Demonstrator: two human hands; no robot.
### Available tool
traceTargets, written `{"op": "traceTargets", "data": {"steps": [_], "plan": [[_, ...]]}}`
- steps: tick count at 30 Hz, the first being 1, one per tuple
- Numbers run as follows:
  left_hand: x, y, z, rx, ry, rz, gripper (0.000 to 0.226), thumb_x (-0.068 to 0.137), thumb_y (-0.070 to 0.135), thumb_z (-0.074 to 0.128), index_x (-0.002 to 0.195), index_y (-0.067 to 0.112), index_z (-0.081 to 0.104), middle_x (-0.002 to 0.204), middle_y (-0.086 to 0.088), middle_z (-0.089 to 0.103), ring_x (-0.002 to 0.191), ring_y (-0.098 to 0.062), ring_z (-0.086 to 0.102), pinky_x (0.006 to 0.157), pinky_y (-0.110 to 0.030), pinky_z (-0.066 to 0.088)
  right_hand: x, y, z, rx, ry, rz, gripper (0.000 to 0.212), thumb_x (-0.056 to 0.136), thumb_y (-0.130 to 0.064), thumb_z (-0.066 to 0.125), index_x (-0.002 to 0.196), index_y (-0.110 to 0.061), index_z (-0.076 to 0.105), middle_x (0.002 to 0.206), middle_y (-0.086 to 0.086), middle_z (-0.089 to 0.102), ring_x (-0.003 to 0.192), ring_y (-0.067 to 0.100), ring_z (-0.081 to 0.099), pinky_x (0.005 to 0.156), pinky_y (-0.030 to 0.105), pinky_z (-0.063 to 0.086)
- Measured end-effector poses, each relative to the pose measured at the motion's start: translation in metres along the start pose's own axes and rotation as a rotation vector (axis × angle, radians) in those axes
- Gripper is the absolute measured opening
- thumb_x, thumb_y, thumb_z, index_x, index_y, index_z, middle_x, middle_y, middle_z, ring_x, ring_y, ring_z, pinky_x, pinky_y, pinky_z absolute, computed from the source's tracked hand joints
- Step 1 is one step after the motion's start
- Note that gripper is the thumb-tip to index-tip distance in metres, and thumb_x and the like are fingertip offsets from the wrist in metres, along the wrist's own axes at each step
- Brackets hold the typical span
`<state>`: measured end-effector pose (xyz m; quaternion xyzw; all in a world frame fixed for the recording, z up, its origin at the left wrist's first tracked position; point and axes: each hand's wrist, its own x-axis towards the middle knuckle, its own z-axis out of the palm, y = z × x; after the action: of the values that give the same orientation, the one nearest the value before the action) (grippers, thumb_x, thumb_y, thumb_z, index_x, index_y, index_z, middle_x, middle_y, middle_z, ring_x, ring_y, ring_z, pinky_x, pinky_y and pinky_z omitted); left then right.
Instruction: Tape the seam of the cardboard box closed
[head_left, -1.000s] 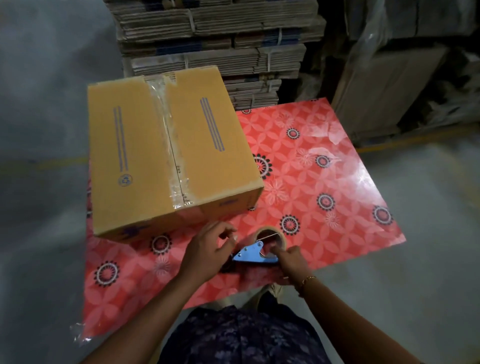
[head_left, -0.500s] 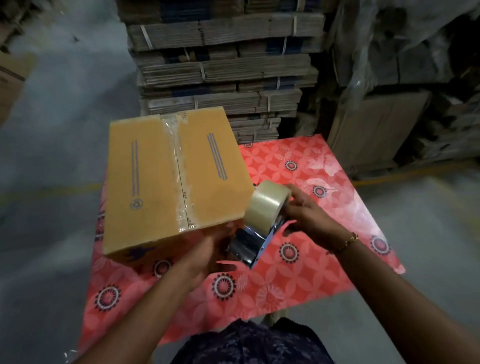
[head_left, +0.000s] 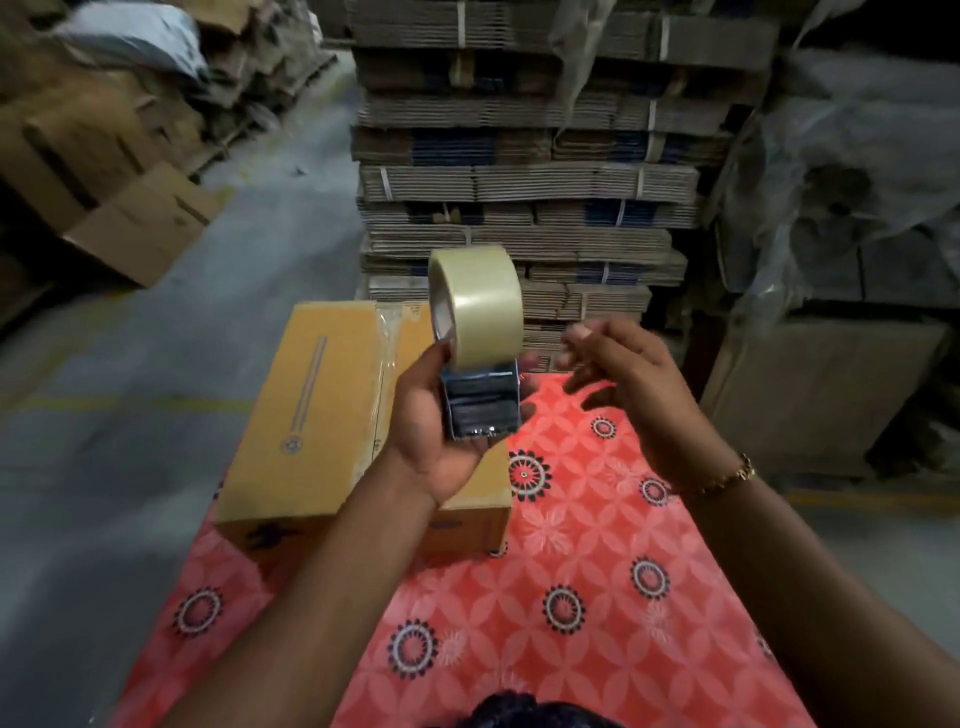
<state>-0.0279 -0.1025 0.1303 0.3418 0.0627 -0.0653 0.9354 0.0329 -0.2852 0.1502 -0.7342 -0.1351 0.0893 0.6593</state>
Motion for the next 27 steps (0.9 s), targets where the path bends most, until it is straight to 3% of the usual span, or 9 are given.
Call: {"op": "traceTargets", "data": {"steps": [3, 6, 9, 12, 15, 20, 24, 27], "plan": [[0.007, 0.001, 0.012, -0.024, 0.085, 0.112, 0.058, 0.097, 0.043, 0.039, 0.122, -0.002, 0.066, 0.103, -0.018, 0.072, 0.074, -0.025, 0.071, 0.064, -0.031, 0.06, -0.033, 0.011, 0.01, 0.127, -0.093, 0.106, 0.02, 0.095, -0.027, 0.059, 0.09, -0.011, 0.07, 0.075, 0.002, 0.068, 0.06, 0.017, 0.059, 0.053, 0.027, 0.041], [0.013, -0.003, 0.022, -0.016, 0.178, 0.188, 0.055, 0.096, 0.043, 0.039, 0.107, 0.0, 0.072, 0.097, -0.017, 0.073, 0.07, -0.025, 0.069, 0.063, -0.029, 0.058, -0.053, 0.017, 0.03, 0.199, -0.218, 0.165, 0.025, 0.088, -0.03, 0.061, 0.093, -0.006, 0.07, 0.078, 0.002, 0.068, 0.058, 0.016, 0.057, 0.051, 0.026, 0.038], [0.017, -0.005, 0.029, -0.009, 0.198, 0.221, 0.056, 0.095, 0.042, 0.039, 0.095, 0.001, 0.077, 0.091, -0.016, 0.074, 0.067, -0.024, 0.069, 0.063, -0.029, 0.056, -0.058, 0.014, 0.044, 0.277, -0.21, 0.173, 0.029, 0.096, -0.028, 0.061, 0.1, 0.0, 0.067, 0.081, 0.002, 0.066, 0.059, 0.016, 0.056, 0.05, 0.026, 0.037], [0.017, -0.005, 0.03, 0.063, 0.2, 0.244, 0.058, 0.095, 0.043, 0.038, 0.089, 0.004, 0.08, 0.088, -0.014, 0.075, 0.069, -0.023, 0.069, 0.066, -0.031, 0.054, -0.054, 0.006, 0.054, 0.349, -0.13, 0.192, 0.029, 0.098, -0.032, 0.059, 0.097, -0.005, 0.071, 0.078, 0.004, 0.063, 0.055, 0.014, 0.053, 0.046, 0.025, 0.034], [0.016, -0.002, 0.03, 0.118, 0.19, 0.239, 0.059, 0.094, 0.044, 0.039, 0.093, -0.001, 0.077, 0.082, -0.016, 0.072, 0.067, -0.024, 0.066, 0.064, -0.031, 0.051, -0.049, -0.001, 0.065, 0.36, -0.054, 0.195, 0.027, 0.097, -0.035, 0.06, 0.092, -0.01, 0.07, 0.069, 0.001, 0.062, 0.049, 0.01, 0.05, 0.045, 0.024, 0.03], [0.017, 0.011, 0.023, 0.076, 0.195, 0.26, 0.051, 0.094, 0.041, 0.042, 0.098, -0.001, 0.071, 0.079, -0.015, 0.07, 0.067, -0.026, 0.066, 0.063, -0.031, 0.054, -0.044, -0.006, 0.085, 0.391, 0.018, 0.166, 0.017, 0.097, -0.02, 0.063, 0.084, -0.01, 0.063, 0.062, -0.003, 0.061, 0.045, 0.009, 0.046, 0.041, 0.022, 0.027], [0.017, 0.022, 0.011, 0.094, 0.224, 0.219, 0.049, 0.092, 0.041, 0.045, 0.102, -0.001, 0.068, 0.07, -0.016, 0.067, 0.062, -0.027, 0.063, 0.057, -0.029, 0.052, -0.05, -0.003, 0.098, 0.397, 0.047, 0.155, 0.016, 0.097, -0.02, 0.063, 0.086, -0.008, 0.064, 0.059, -0.003, 0.059, 0.045, 0.008, 0.045, 0.04, 0.021, 0.028], [0.02, 0.022, 0.005, 0.078, 0.245, 0.198, 0.056, 0.091, 0.042, 0.047, 0.116, -0.003, 0.066, 0.071, -0.016, 0.067, 0.061, -0.027, 0.063, 0.057, -0.028, 0.051, -0.057, 0.0, 0.103, 0.398, 0.06, 0.179, 0.017, 0.096, -0.02, 0.063, 0.089, -0.005, 0.065, 0.058, -0.005, 0.057, 0.044, 0.007, 0.045, 0.039, 0.02, 0.028]]}}
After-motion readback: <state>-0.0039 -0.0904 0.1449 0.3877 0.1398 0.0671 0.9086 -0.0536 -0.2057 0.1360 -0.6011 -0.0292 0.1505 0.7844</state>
